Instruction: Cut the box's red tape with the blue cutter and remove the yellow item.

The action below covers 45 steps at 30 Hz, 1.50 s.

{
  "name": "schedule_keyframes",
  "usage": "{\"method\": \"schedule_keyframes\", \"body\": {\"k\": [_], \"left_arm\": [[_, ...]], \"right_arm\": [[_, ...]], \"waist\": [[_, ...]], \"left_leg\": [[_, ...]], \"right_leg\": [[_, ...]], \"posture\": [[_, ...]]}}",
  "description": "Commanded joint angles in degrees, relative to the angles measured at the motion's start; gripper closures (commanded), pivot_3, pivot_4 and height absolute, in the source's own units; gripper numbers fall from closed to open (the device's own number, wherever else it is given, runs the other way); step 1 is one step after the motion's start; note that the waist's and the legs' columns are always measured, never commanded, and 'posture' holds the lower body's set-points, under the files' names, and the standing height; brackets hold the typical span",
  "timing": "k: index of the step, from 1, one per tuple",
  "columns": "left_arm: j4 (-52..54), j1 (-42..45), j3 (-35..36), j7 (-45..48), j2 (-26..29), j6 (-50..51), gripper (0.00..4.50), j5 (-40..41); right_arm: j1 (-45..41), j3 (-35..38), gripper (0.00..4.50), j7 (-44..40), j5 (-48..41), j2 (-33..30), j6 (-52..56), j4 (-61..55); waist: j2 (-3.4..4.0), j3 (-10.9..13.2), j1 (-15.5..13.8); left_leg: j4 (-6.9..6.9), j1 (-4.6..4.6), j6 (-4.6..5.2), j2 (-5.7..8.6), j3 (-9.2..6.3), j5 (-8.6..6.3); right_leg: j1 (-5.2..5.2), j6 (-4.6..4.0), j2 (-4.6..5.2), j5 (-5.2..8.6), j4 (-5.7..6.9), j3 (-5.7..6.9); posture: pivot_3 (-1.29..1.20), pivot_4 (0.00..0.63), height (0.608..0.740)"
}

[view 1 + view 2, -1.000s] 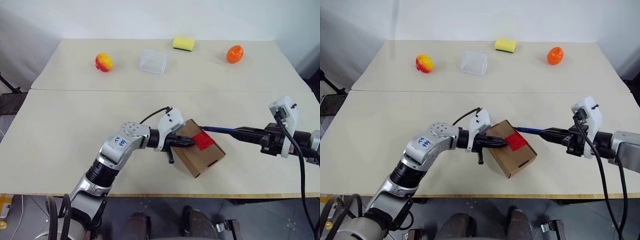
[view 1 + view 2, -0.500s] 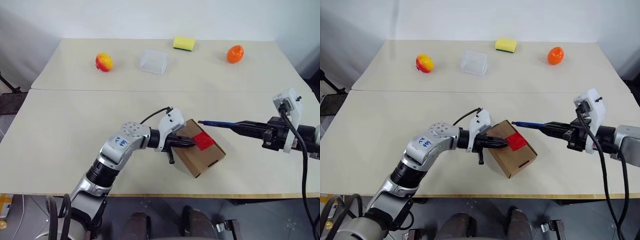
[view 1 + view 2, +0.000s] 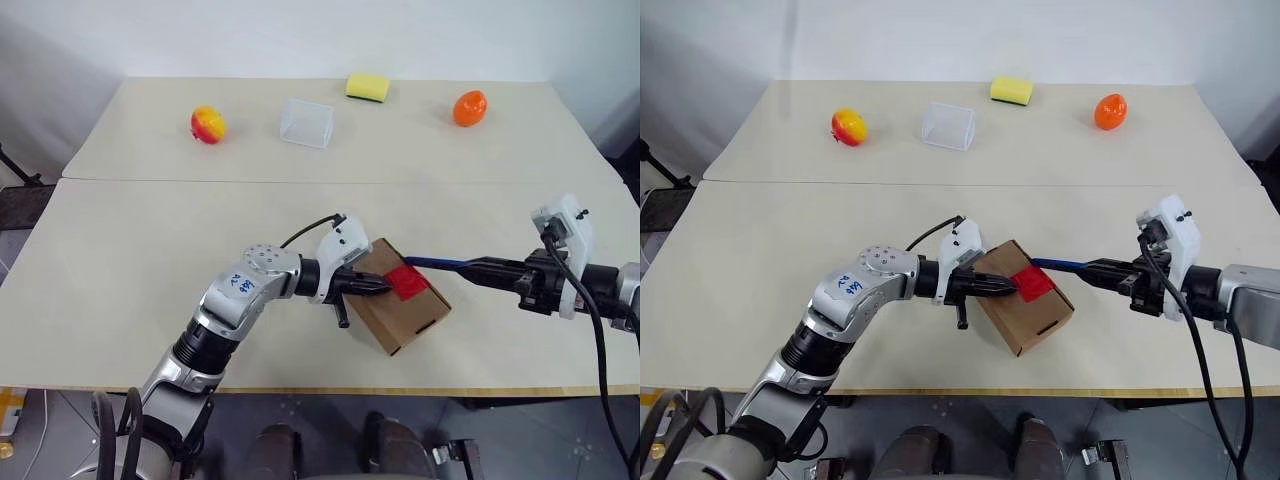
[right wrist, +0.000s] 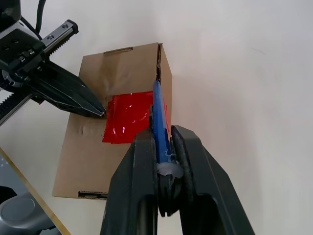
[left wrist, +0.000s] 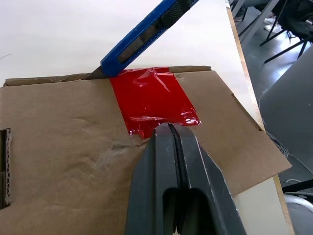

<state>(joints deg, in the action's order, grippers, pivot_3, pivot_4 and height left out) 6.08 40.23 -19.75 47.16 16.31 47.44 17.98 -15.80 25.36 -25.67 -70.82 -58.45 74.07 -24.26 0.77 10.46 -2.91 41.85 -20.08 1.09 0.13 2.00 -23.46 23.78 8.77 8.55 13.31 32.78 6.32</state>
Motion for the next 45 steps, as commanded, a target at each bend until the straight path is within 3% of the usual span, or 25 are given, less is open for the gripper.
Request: {"method": "schedule_keyframes", "body": {"k": [1, 5, 14, 22, 26, 28, 32, 36, 40, 42, 45], "left_arm": [[-0.7, -0.4, -1.8, 0.4, 0.0, 0.7, 4.5, -0.3], [-1.4, 0.2, -4.2, 1.0, 1.4, -0.3, 4.5, -2.3], [-4.0, 0.1, -12.1, 1.4, 3.3, -3.3, 4.5, -8.5], [-6.2, -1.5, -14.6, 1.7, 2.0, -4.5, 4.5, -9.7], [-7.8, -1.0, -13.8, 1.7, 1.2, -5.6, 4.5, -9.8], [-8.5, -0.8, -13.3, 1.6, 0.8, -6.3, 4.5, -9.9], [-9.4, 0.2, -8.9, 2.2, -0.4, -10.3, 4.5, -7.9], [-9.3, 0.4, -2.8, 4.7, -2.0, -15.2, 4.5, -3.8], [-8.6, 1.3, 5.2, 7.2, -1.7, -16.9, 4.5, 2.2], [-8.2, 1.9, 8.0, 9.7, 0.2, -17.4, 4.5, 4.0], [-7.7, 1.7, 9.8, 13.4, 3.1, -19.0, 4.5, 5.1]], "right_arm": [[-0.1, 0.9, 4.35, -0.8, -2.1, -2.6, 1.8, -1.2], [-3.3, -1.0, 4.35, 2.2, -5.1, -4.5, 5.6, 0.5], [-19.4, -11.5, 4.35, 8.5, -14.8, -8.7, 18.0, 9.8], [-27.2, -28.6, 4.35, 10.7, -30.6, -26.8, 18.4, 13.8], [-24.4, -29.5, 4.35, 11.2, -32.7, -31.4, 17.3, 12.5], [-22.5, -28.0, 4.35, 11.2, -32.6, -31.8, 15.3, 11.6], [-10.3, -8.1, 4.35, 7.8, -22.9, -25.4, 9.3, 8.4], [4.3, 12.3, 4.35, -10.4, -3.2, -20.4, 0.9, 4.7], [12.6, 27.4, 4.35, -21.6, 6.0, -15.4, -4.9, 7.5], [16.0, 31.5, 4.35, -24.5, 9.2, -10.7, -9.0, 8.3], [19.0, 30.1, 4.35, -25.4, 16.1, -2.7, -19.7, 10.2]], "waist": [[0.0, 0.0, 0.0], [0.0, 0.0, 0.0], [0.02, -0.2, -0.2], [0.0, -0.4, -0.5], [-0.31, -0.7, -0.6], [-0.32, -0.8, -0.6], [-0.51, -0.9, -0.8], [-0.37, -0.9, -1.4], [-0.26, -0.8, -1.1], [-0.33, -0.8, -1.1], [-0.29, -0.8, -0.6]], "left_leg": [[0.0, 0.0, 0.0, 0.0, 0.0, 0.0], [0.0, 0.0, 0.0, 0.0, -0.01, 0.0], [0.0, 0.1, 0.01, -0.03, -0.03, 0.0], [-0.02, -0.02, 0.13, 0.0, -0.19, -0.08], [-0.02, -0.05, 0.25, -0.01, -0.22, -0.22], [0.02, -0.05, 0.31, 0.03, -0.18, -0.26], [0.09, -0.09, 0.35, 0.0, -0.15, -0.28], [0.22, -0.2, 0.37, 0.01, -0.07, -0.27], [0.2, -0.21, 0.37, -0.02, 0.05, -0.26], [0.16, -0.21, 0.36, -0.04, 0.05, -0.26], [0.08, -0.13, 0.36, -0.02, 0.1, -0.26]], "right_leg": [[0.0, 0.0, 0.0, 0.0, 0.0, 0.0], [0.0, -0.01, 0.0, 0.0, 0.0, 0.0], [-0.09, -0.1, 0.01, 0.01, -0.04, -0.04], [-0.13, -0.12, 0.03, 0.02, -0.31, 0.04], [-0.15, -0.17, 0.04, 0.04, -0.41, 0.08], [-0.2, -0.17, 0.08, 0.04, -0.48, 0.08], [-0.33, -0.14, 0.07, -0.05, -0.72, 0.16], [-0.29, 0.03, 0.04, -0.2, -0.75, 0.17], [-0.19, 0.09, 0.0, -0.23, -0.72, 0.15], [-0.17, 0.09, -0.04, -0.23, -0.71, 0.15], [-0.18, 0.1, -0.04, -0.24, -0.71, 0.13]], "posture": [[0.0, 0.15, 0.74], [0.0, 0.15, 0.74], [0.0, 0.15, 0.74], [0.0, 0.15, 0.74], [0.0, 0.15, 0.74], [0.0, 0.15, 0.74], [0.0, 0.15, 0.74], [0.0, 0.15, 0.74], [0.0, 0.15, 0.74], [0.0, 0.15, 0.74], [0.0, 0.15, 0.74]]}}
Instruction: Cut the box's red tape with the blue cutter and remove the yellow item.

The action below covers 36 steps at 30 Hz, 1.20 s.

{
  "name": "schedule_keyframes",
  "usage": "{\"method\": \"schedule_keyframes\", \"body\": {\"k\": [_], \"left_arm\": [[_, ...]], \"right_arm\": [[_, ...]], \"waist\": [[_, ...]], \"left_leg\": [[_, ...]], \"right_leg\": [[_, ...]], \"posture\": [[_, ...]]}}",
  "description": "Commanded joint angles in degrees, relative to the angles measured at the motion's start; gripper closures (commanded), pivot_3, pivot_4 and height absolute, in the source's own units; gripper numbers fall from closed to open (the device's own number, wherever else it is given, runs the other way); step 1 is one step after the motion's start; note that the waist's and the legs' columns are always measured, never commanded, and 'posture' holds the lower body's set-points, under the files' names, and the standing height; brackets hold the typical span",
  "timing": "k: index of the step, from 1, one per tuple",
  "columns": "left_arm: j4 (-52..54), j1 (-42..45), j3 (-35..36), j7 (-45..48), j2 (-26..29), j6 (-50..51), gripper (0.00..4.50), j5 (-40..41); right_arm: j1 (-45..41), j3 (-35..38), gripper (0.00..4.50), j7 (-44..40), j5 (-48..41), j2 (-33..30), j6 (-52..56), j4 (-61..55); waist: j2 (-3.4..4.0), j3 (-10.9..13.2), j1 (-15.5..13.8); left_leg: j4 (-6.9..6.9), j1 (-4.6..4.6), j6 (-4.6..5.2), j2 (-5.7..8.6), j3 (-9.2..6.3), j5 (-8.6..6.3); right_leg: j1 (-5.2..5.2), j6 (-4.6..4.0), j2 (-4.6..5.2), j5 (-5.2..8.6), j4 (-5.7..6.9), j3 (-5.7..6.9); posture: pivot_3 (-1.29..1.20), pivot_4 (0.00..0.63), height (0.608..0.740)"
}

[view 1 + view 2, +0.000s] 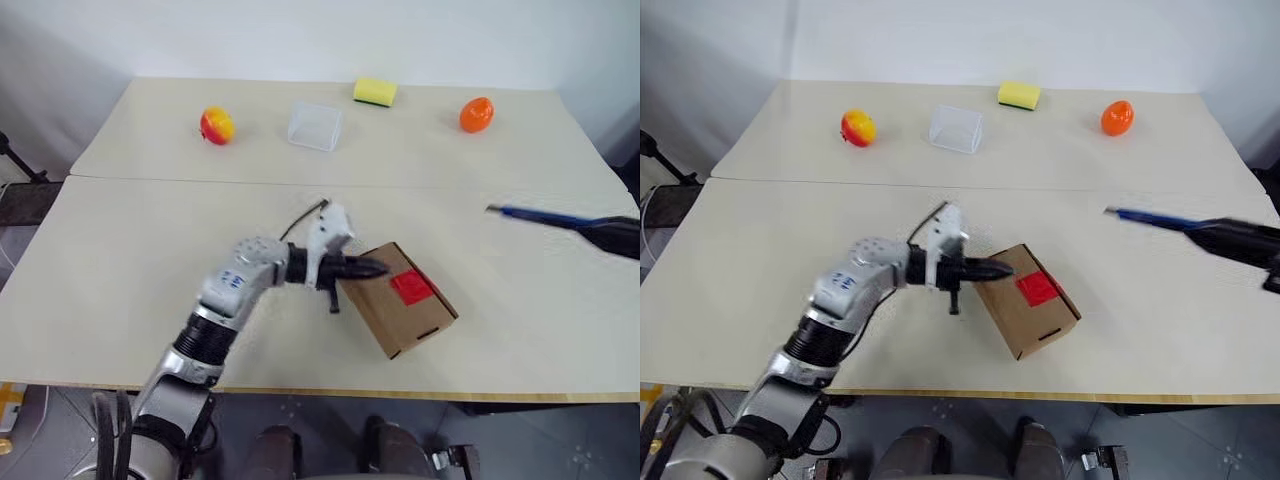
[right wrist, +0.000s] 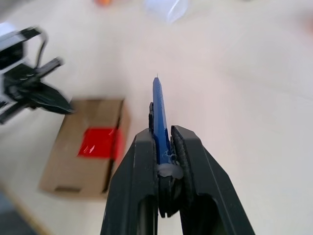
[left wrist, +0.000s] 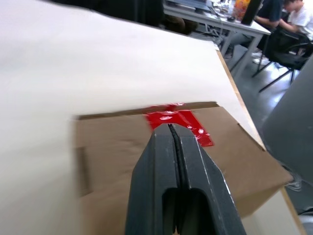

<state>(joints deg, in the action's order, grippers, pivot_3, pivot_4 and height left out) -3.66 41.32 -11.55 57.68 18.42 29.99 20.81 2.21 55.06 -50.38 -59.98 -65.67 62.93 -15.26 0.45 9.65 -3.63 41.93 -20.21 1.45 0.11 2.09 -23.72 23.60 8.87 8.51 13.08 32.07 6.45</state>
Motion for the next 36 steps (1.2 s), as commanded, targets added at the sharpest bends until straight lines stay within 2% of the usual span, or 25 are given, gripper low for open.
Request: {"method": "schedule_keyframes", "body": {"k": [1, 4, 6, 8, 10, 12, 17, 20, 23, 27, 30, 36], "left_arm": [[2.4, 0.4, 2.3, 3.3, 1.7, -1.2, 4.5, 2.7], [3.3, -0.8, 4.2, 3.7, 4.3, -0.8, 4.5, 3.2], [4.9, -3.3, 5.3, 3.1, 7.3, 0.4, 4.5, 2.9], [7.0, -7.5, 6.1, 2.0, 10.3, 0.6, 4.5, 2.0], [8.7, -10.7, 6.2, 1.2, 12.2, 0.2, 4.5, 1.2], [9.6, -12.2, 6.4, 0.2, 12.7, 0.4, 4.5, 1.3], [14.8, -16.7, 4.7, -5.0, 11.1, 2.1, 4.5, 0.5], [16.8, -17.5, 4.1, -7.7, 9.4, 2.8, 4.5, 0.4], [16.2, -17.0, 2.5, -11.0, 6.5, 3.6, 4.5, -0.6], [15.7, -16.1, -0.6, -13.7, 3.5, 6.1, 4.5, -1.7], [15.0, -15.2, -2.9, -14.8, 3.4, 8.7, 4.5, -3.3], [15.2, -14.5, -3.2, -15.0, 4.5, 9.9, 4.5, -4.1]], "right_arm": [[1.3, -0.5, 4.35, -0.2, 7.3, 7.0, -11.6, 1.7], [2.7, -7.0, 4.35, 2.0, 18.8, 14.4, -26.9, 4.8], [2.3, -12.0, 4.35, 6.4, 28.9, 19.0, -39.6, 9.8], [0.8, -15.1, 4.35, 12.3, 34.7, 22.9, -45.5, 14.7], [-0.4, -16.7, 3.61, 12.3, 34.6, 25.4, -47.4, 16.6], [-0.9, -18.0, 3.07, 12.0, 35.3, 26.1, -49.3, 17.4], [1.5, -19.9, 1.36, 6.4, 32.3, 25.3, -50.3, 10.6], [2.4, -20.3, 1.36, 3.9, 28.2, 23.9, -45.8, 4.5], [1.3, -24.7, 2.04, 3.5, 31.3, 21.7, -45.6, 1.8], [-3.0, -35.6, 3.41, 3.7, 40.1, 21.1, -51.6, 2.1], [-6.8, -42.7, 4.48, 4.8, 44.4, 23.3, -54.1, 3.7], [-8.1, -49.6, 4.48, 4.1, 39.6, 27.1, -45.5, -3.4]], "waist": [[0.04, 0.0, 0.2], [0.05, 0.0, 0.8], [0.16, 0.0, 1.4], [0.36, 0.0, 2.2], [0.67, 0.1, 2.5], [0.93, 0.2, 2.6], [1.12, 0.3, 2.2], [1.12, 0.3, 2.1], [1.12, 0.3, 2.2], [1.11, 0.3, 2.3], [1.1, 0.3, 2.4], [1.11, 0.3, 2.2]], "left_leg": [[0.0, 0.0, 0.0, 0.02, 0.0, 0.0], [0.0, 0.03, 0.0, 0.04, 0.01, 0.0], [-0.05, 0.08, -0.02, 0.05, 0.06, 0.01], [-0.23, 0.18, -0.07, 0.05, 0.14, 0.04], [-0.43, 0.35, -0.13, 0.03, 0.23, 0.07], [-0.59, 0.49, -0.19, 0.02, 0.36, 0.12], [-0.75, 0.77, -0.26, 0.0, 0.39, 0.22], [-0.73, 0.79, -0.26, 0.01, 0.41, 0.22], [-0.72, 0.83, -0.25, 0.0, 0.44, 0.22], [-0.74, 0.93, -0.24, 0.01, 0.53, 0.22], [-0.74, 0.94, -0.23, 0.02, 0.61, 0.22], [-0.78, 0.9, -0.23, 0.0, 0.53, 0.22]], "right_leg": [[0.0, 0.0, 0.01, 0.0, 0.0, -0.02], [-0.03, 0.08, 0.01, -0.04, 0.0, -0.04], [-0.02, 0.11, 0.01, -0.06, 0.01, -0.08], [-0.01, 0.12, 0.01, -0.06, 0.02, -0.12], [-0.01, 0.12, 0.01, -0.06, 0.03, -0.12], [-0.02, 0.12, 0.01, -0.06, 0.03, -0.15], [-0.18, 0.11, 0.01, -0.05, 0.04, -0.22], [-0.19, 0.11, 0.01, -0.05, 0.04, -0.28], [-0.2, 0.11, 0.01, -0.06, 0.05, -0.31], [-0.21, 0.09, 0.01, -0.05, 0.12, -0.37], [-0.17, 0.08, 0.01, -0.04, 0.13, -0.45], [-0.1, 0.08, 0.01, -0.04, 0.22, -0.39]], "posture": [[0.0, 0.15, 0.74], [0.0, 0.15, 0.74], [0.0, 0.15, 0.74], [0.0, 0.15, 0.74], [0.0, 0.15, 0.74], [0.0, 0.15, 0.74], [0.0, 0.15, 0.74], [0.0, 0.15, 0.74], [0.0, 0.15, 0.74], [0.0, 0.15, 0.74], [0.0, 0.15, 0.74], [0.0, 0.15, 0.74]]}}
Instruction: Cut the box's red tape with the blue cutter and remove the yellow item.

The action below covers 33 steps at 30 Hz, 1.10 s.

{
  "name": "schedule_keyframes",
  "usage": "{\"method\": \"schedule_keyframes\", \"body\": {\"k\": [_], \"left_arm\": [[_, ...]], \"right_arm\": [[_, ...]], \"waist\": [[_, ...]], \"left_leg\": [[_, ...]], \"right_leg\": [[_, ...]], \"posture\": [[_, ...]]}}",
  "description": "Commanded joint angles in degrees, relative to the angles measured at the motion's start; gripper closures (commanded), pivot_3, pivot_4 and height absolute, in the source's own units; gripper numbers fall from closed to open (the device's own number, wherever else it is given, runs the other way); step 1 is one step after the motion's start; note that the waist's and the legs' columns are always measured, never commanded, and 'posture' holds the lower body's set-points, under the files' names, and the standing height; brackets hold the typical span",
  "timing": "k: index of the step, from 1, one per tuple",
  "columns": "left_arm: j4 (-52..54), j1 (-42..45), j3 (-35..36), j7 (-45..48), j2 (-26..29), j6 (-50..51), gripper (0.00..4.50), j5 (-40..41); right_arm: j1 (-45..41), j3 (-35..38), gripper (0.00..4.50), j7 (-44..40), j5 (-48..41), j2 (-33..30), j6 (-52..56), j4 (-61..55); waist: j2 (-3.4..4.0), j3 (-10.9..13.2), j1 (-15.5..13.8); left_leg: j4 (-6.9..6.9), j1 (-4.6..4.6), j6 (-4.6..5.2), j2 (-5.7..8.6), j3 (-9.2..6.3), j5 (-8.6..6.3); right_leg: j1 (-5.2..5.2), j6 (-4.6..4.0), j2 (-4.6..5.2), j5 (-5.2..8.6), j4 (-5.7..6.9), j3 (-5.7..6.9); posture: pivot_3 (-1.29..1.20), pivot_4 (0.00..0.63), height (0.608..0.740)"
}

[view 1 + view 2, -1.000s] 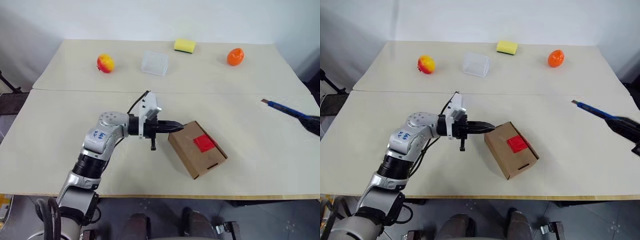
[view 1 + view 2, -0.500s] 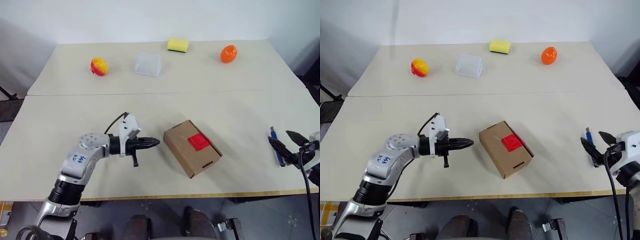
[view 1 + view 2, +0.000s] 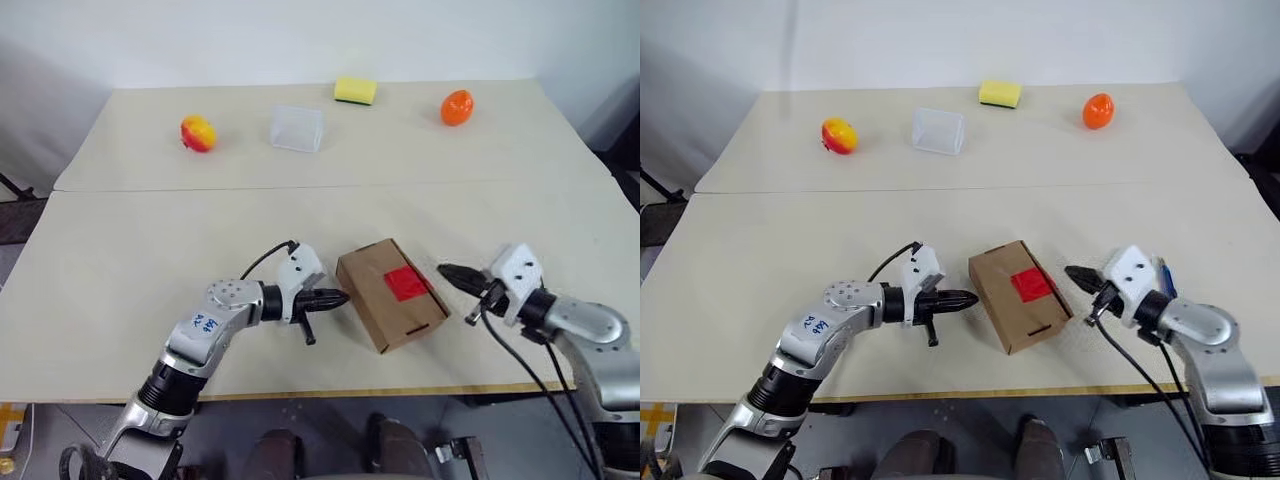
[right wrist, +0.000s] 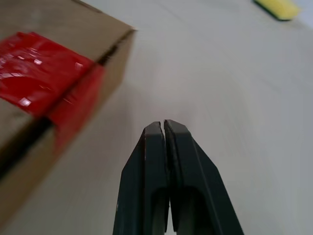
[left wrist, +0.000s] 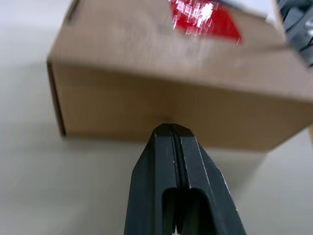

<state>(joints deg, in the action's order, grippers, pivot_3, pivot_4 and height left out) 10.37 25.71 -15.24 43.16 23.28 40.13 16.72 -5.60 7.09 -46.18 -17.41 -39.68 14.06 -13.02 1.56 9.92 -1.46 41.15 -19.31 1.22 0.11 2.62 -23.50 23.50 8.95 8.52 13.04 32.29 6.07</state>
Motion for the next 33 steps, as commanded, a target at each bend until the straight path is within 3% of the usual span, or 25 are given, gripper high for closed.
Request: {"method": "schedule_keyframes", "body": {"k": [1, 8, 15, 22, 25, 27, 33], "left_arm": [[1.1, 1.2, 0.7, -0.6, -0.4, -0.2, 4.5, 0.0], [1.6, 0.8, 2.3, -0.7, 1.1, 0.7, 4.5, 0.4], [3.8, -1.2, 4.9, 0.3, 6.0, 2.4, 4.5, 1.0], [5.9, -2.0, 6.0, 2.4, 9.4, 4.5, 4.5, 2.2], [8.0, -0.4, 7.6, 9.2, 14.5, 8.2, 4.5, 7.3], [8.1, 1.9, 8.4, 12.2, 16.3, 8.8, 4.5, 9.9], [3.9, 8.3, 8.8, 9.4, 9.7, 6.5, 4.5, 11.2]], "right_arm": [[-0.3, -2.4, 4.48, 0.4, -3.7, 1.5, 5.4, -7.1], [-1.4, -6.9, 4.48, 4.2, -4.6, 3.9, 14.9, -12.8], [-2.8, -12.0, 4.48, 7.2, -2.2, 6.4, 19.4, -14.0], [-2.7, -8.5, 4.48, 8.0, -3.3, 3.9, 23.3, -15.6], [-3.1, 3.0, 3.89, 8.0, -13.7, 1.5, 34.5, -18.1], [-5.7, 8.0, 3.25, 9.8, -21.5, 1.8, 42.5, -19.6], [-15.4, 12.5, 1.18, 20.5, -37.5, 8.0, 63.9, -19.2]], "waist": [[-0.01, 0.0, 0.0], [-0.01, 0.0, 0.1], [-0.01, 0.0, 0.3], [-0.04, 0.0, 0.1], [-0.09, 0.1, 0.1], [-0.1, 0.1, 0.1], [-0.16, 0.1, 0.1]], "left_leg": [[0.0, 0.0, 0.0, 0.01, 0.01, 0.0], [0.02, 0.02, 0.0, -0.02, 0.0, 0.0], [-0.03, 0.05, -0.02, -0.03, 0.0, -0.01], [-0.03, -0.02, -0.01, -0.01, 0.0, -0.01], [-0.05, -0.12, -0.02, -0.02, 0.01, -0.01], [-0.04, -0.13, -0.02, -0.03, -0.01, -0.02], [-0.03, -0.01, -0.02, -0.08, -0.33, -0.01]], "right_leg": [[0.0, 0.0, 0.01, 0.0, -0.01, 0.0], [-0.01, -0.05, 0.0, 0.03, 0.02, 0.0], [0.08, -0.11, 0.0, 0.06, 0.15, 0.0], [0.12, -0.12, 0.02, 0.06, 0.13, 0.0], [0.22, -0.12, 0.02, 0.07, 0.14, 0.0], [0.23, -0.14, 0.02, 0.07, 0.16, 0.02], [0.19, -0.21, 0.01, 0.1, 0.27, 0.02]], "posture": [[0.0, 0.15, 0.74], [0.0, 0.15, 0.74], [0.0, 0.15, 0.74], [0.0, 0.15, 0.74], [0.0, 0.15, 0.74], [0.0, 0.15, 0.74], [0.0, 0.15, 0.74]]}}
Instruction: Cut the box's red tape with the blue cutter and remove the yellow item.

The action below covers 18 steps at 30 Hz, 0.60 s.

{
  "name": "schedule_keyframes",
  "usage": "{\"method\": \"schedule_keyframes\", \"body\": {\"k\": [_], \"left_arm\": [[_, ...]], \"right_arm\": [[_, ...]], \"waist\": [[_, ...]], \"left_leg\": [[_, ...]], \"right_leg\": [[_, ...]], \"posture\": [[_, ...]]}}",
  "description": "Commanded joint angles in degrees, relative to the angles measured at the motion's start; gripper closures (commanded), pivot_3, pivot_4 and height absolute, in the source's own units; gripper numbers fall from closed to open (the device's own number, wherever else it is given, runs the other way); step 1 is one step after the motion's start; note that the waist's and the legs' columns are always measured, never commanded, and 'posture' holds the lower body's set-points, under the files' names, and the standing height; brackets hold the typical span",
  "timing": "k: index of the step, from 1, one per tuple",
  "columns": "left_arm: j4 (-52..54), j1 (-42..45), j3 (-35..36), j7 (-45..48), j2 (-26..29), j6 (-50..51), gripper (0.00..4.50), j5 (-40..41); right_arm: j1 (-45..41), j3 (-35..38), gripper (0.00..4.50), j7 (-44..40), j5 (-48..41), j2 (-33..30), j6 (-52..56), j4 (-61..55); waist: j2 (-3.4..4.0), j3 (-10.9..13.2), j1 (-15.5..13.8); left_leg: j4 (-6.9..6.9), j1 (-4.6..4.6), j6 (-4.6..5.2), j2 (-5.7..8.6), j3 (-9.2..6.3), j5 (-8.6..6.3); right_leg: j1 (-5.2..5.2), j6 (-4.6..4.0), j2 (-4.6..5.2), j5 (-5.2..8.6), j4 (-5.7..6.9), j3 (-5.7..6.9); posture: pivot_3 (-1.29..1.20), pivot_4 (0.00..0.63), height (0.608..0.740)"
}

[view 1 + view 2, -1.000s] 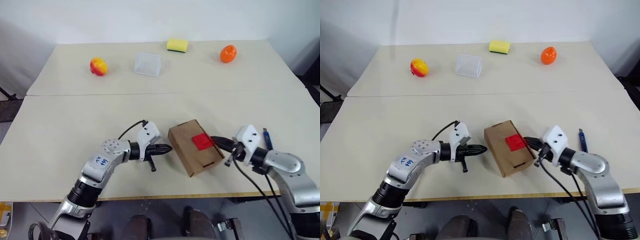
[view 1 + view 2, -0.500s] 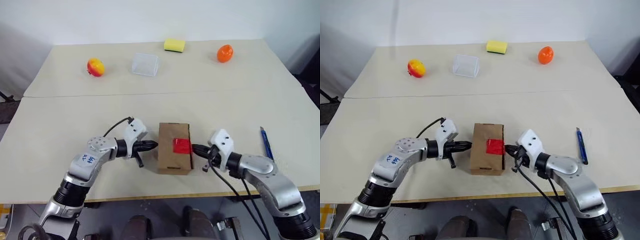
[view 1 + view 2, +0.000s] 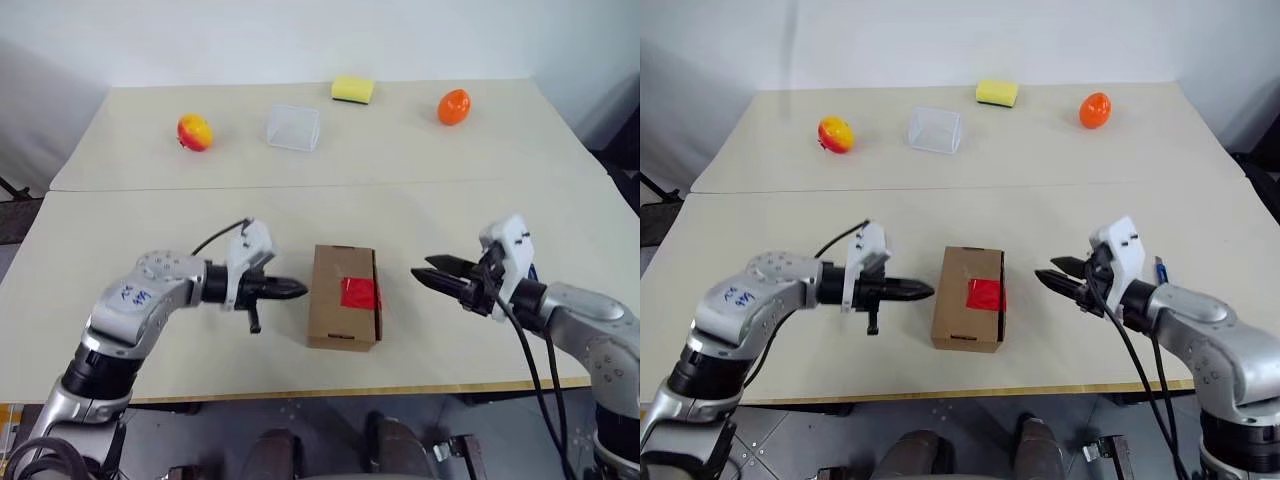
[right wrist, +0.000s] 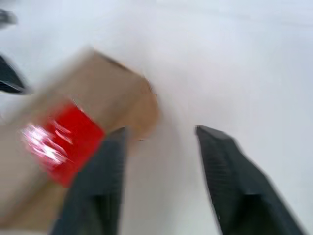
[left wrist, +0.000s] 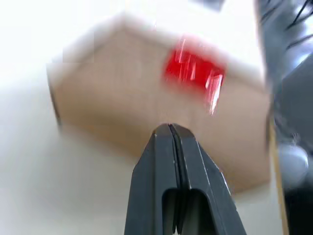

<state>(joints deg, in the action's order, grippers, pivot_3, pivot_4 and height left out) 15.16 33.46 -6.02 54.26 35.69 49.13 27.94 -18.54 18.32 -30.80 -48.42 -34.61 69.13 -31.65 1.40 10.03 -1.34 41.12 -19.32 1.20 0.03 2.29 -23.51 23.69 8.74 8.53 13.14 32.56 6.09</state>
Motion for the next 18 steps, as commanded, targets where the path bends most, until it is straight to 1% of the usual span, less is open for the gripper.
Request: {"method": "schedule_keyframes", "body": {"k": [1, 3, 4, 6, 9, 14, 18], "left_arm": [[-1.5, 0.6, -1.5, -2.5, -3.7, -3.6, 4.5, -1.2], [-2.5, 0.7, -3.1, -3.5, -5.1, -5.4, 4.5, -3.2], [-3.3, 0.9, -3.9, -4.8, -6.6, -5.8, 4.5, -4.0], [-4.6, 1.0, -6.1, -6.4, -8.6, -7.8, 4.5, -6.2], [-5.7, 0.5, -7.4, -7.5, -10.0, -8.8, 4.5, -7.8], [-5.3, -1.0, -8.1, -7.4, -9.3, -8.2, 4.5, -8.7], [-5.8, -2.4, -9.3, -6.5, -8.0, -9.1, 4.5, -9.8]], "right_arm": [[-3.3, 0.9, 0.83, 6.6, -7.1, 4.1, 9.8, -0.3], [-4.4, 0.3, 0.18, 9.0, -7.4, 5.9, 10.9, 0.0], [-4.8, -1.0, 0.06, 10.3, -6.4, 6.7, 11.0, 0.5], [-5.5, -3.0, 0.06, 13.3, -4.0, 8.4, 11.0, 2.4], [-4.9, -4.6, 0.06, 14.2, -1.2, 9.1, 7.9, 4.8], [-2.8, -4.0, 0.06, 14.7, -0.2, 8.5, 7.0, 5.4], [0.5, -1.5, 0.06, 13.3, -0.1, 6.6, 5.8, 6.9]], "waist": [[0.0, 0.0, 0.0], [0.0, 0.0, 0.0], [0.0, 0.0, 0.1], [-0.01, 0.0, 0.0], [-0.02, 0.0, 0.0], [-0.01, 0.0, 0.1], [-0.02, 0.0, 0.0]], "left_leg": [[-0.04, 0.01, 0.0, 0.02, 0.02, 0.0], [-0.08, -0.03, 0.0, 0.06, 0.15, 0.0], [-0.09, -0.06, 0.0, 0.07, 0.27, 0.0], [-0.09, -0.1, 0.0, 0.08, 0.35, 0.0], [-0.09, -0.12, 0.0, 0.1, 0.37, 0.0], [-0.1, -0.07, -0.01, 0.07, 0.42, 0.0], [-0.09, 0.04, 0.0, 0.07, 0.42, 0.0]], "right_leg": [[0.01, 0.0, 0.0, 0.0, 0.0, 0.0], [0.05, 0.0, 0.0, 0.0, 0.01, 0.0], [0.09, 0.0, 0.0, 0.0, 0.01, 0.01], [0.12, 0.01, 0.0, 0.0, 0.01, 0.03], [0.12, 0.01, 0.0, 0.0, -0.02, 0.04], [0.1, 0.02, 0.0, -0.01, -0.03, 0.04], [-0.01, 0.02, 0.0, -0.01, -0.03, 0.04]], "posture": [[0.0, 0.15, 0.74], [0.0, 0.15, 0.74], [0.0, 0.15, 0.74], [0.0, 0.15, 0.74], [0.0, 0.15, 0.74], [0.0, 0.15, 0.74], [0.0, 0.15, 0.74]]}}
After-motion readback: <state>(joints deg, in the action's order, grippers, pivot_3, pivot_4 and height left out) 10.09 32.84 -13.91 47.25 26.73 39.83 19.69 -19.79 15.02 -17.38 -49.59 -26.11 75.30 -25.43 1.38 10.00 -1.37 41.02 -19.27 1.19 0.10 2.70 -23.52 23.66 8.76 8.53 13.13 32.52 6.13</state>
